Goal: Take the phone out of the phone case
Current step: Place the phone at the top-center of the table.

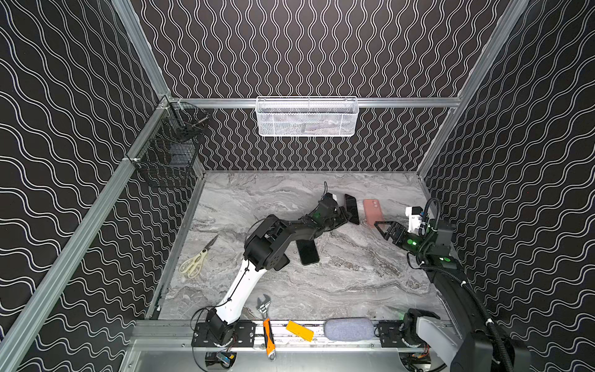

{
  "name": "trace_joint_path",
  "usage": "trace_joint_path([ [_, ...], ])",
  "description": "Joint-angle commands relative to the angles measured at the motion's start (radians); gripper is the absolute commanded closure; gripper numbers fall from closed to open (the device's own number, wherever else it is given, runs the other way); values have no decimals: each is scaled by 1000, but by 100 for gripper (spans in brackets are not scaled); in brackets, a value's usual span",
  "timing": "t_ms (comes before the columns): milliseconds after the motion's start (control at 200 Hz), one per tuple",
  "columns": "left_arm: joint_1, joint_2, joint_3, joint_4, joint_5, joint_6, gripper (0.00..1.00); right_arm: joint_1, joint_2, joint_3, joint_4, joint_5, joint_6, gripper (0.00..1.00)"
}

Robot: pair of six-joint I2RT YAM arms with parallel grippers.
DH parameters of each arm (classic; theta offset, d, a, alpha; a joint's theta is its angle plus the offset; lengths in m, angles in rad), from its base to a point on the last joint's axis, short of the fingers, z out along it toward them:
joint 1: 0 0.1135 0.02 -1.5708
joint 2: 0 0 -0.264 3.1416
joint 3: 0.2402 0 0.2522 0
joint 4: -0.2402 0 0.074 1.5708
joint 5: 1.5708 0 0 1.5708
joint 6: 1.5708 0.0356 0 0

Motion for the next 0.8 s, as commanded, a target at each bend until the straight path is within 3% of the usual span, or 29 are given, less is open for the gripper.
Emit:
trace_joint_path([
  [0, 4, 1, 12, 75, 14, 1, 98, -1, -11, -3, 29, 13, -6, 1],
  [350, 5, 21, 24, 75, 17, 11, 92, -2, -33, -31, 88, 4, 70, 1],
  [796, 10, 25, 16, 58, 5, 42, 77, -2, -105, -26, 35, 45, 27, 1],
])
